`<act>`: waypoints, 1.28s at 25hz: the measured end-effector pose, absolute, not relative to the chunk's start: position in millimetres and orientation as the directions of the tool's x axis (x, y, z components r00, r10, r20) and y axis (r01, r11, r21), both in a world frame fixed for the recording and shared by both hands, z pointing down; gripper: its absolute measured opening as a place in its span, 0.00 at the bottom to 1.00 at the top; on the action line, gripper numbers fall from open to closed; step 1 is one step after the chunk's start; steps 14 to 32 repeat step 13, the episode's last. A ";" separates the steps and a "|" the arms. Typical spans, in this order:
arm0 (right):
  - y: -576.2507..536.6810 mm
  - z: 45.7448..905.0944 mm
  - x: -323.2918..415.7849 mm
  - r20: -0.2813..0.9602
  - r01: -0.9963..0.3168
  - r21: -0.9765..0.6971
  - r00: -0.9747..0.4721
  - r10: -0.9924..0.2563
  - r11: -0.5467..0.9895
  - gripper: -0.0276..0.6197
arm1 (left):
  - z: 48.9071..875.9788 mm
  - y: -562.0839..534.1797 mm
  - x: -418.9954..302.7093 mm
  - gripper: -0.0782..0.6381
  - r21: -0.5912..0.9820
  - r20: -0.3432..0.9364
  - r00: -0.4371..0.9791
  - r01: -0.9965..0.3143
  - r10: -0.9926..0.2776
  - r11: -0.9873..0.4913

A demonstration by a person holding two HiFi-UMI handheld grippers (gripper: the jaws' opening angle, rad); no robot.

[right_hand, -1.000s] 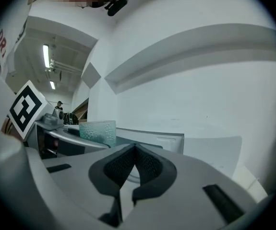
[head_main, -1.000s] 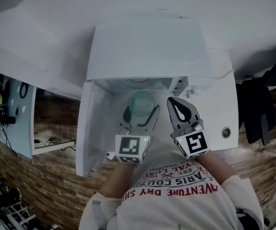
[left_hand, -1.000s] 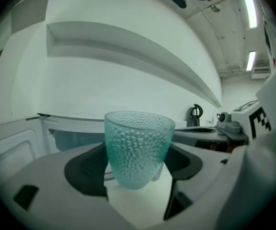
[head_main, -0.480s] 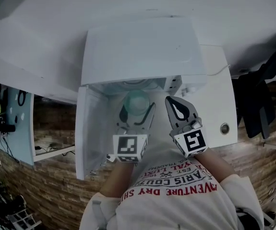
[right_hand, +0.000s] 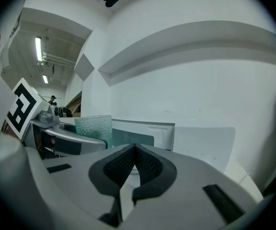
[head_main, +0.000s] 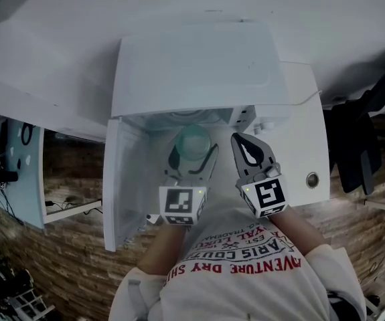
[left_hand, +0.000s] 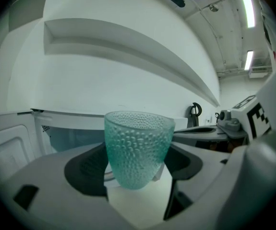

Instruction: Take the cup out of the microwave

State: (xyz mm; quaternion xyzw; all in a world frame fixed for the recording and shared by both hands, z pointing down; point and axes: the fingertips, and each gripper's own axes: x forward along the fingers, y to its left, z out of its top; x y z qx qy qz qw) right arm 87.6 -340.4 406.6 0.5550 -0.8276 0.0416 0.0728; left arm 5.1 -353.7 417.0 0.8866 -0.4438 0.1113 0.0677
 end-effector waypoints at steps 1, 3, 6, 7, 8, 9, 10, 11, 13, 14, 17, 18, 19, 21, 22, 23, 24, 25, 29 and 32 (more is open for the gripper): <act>-340.7 406.4 87.9 0.166 -0.926 0.015 -0.369 -0.915 0.377 0.06 | 419.1 -353.2 5.4 0.62 0.023 0.262 0.583 -0.801 -0.769 -0.599; -341.2 404.6 87.5 0.160 -0.927 0.028 -0.364 -0.918 0.373 0.06 | 424.0 -353.3 5.2 0.62 0.025 0.273 0.585 -0.798 -0.764 -0.602; -342.3 404.7 86.9 0.165 -0.927 0.038 -0.362 -0.917 0.373 0.06 | 429.0 -355.4 4.0 0.62 0.031 0.285 0.582 -0.800 -0.762 -0.599; -342.8 405.7 87.6 0.168 -0.928 0.035 -0.360 -0.918 0.371 0.06 | 430.3 -356.0 4.0 0.62 0.033 0.288 0.581 -0.801 -0.761 -0.598; -343.2 406.8 88.9 0.171 -0.929 0.031 -0.358 -0.918 0.368 0.06 | 431.6 -356.3 4.5 0.62 0.033 0.291 0.580 -0.801 -0.761 -0.598; -343.5 407.9 90.7 0.175 -0.931 0.028 -0.354 -0.919 0.364 0.06 | 432.4 -356.4 5.8 0.62 0.034 0.292 0.581 -0.800 -0.759 -0.599; -343.7 409.1 93.0 0.179 -0.933 0.023 -0.349 -0.920 0.359 0.06 | 432.9 -356.2 7.7 0.62 0.034 0.293 0.583 -0.798 -0.757 -0.601; -343.8 410.3 95.6 0.184 -0.936 0.019 -0.343 -0.921 0.352 0.06 | 433.4 -355.8 9.8 0.62 0.036 0.294 0.586 -0.796 -0.755 -0.604; -344.1 412.8 100.9 0.195 -0.940 0.009 -0.332 -0.923 0.340 0.06 | 434.6 -354.6 14.0 0.62 0.039 0.297 0.592 -0.791 -0.749 -0.610; -344.1 412.8 100.9 0.195 -0.940 0.009 -0.332 -0.923 0.340 0.06 | 434.6 -354.6 14.0 0.62 0.039 0.297 0.592 -0.791 -0.749 -0.610; -344.1 412.8 100.9 0.195 -0.940 0.009 -0.332 -0.923 0.340 0.06 | 434.6 -354.6 14.0 0.62 0.039 0.297 0.592 -0.791 -0.749 -0.610; -344.1 412.8 100.9 0.195 -0.940 0.009 -0.332 -0.923 0.340 0.06 | 434.6 -354.6 14.0 0.62 0.039 0.297 0.592 -0.791 -0.749 -0.610; -344.1 412.8 100.9 0.195 -0.940 0.009 -0.332 -0.923 0.340 0.06 | 434.6 -354.6 14.0 0.62 0.039 0.297 0.592 -0.791 -0.749 -0.610; -344.1 412.8 100.9 0.195 -0.940 0.009 -0.332 -0.923 0.340 0.06 | 434.6 -354.6 14.0 0.62 0.039 0.297 0.592 -0.791 -0.749 -0.610; -344.1 412.8 100.9 0.195 -0.940 0.009 -0.332 -0.923 0.340 0.06 | 434.6 -354.6 14.0 0.62 0.039 0.297 0.592 -0.791 -0.749 -0.610; -344.1 412.8 100.9 0.195 -0.940 0.009 -0.332 -0.923 0.340 0.06 | 434.6 -354.6 14.0 0.62 0.039 0.297 0.592 -0.791 -0.749 -0.610; -344.1 412.8 100.9 0.195 -0.940 0.009 -0.332 -0.923 0.340 0.06 | 434.6 -354.6 14.0 0.62 0.039 0.297 0.592 -0.791 -0.749 -0.610; -344.1 412.8 100.9 0.195 -0.940 0.009 -0.332 -0.923 0.340 0.06 | 434.6 -354.6 14.0 0.62 0.039 0.297 0.592 -0.791 -0.749 -0.610; -344.1 412.8 100.9 0.195 -0.940 0.009 -0.332 -0.923 0.340 0.06 | 434.6 -354.6 14.0 0.62 0.039 0.297 0.592 -0.791 -0.749 -0.610; -344.1 412.8 100.9 0.195 -0.940 0.009 -0.332 -0.923 0.340 0.06 | 434.6 -354.6 14.0 0.62 0.039 0.297 0.592 -0.791 -0.749 -0.610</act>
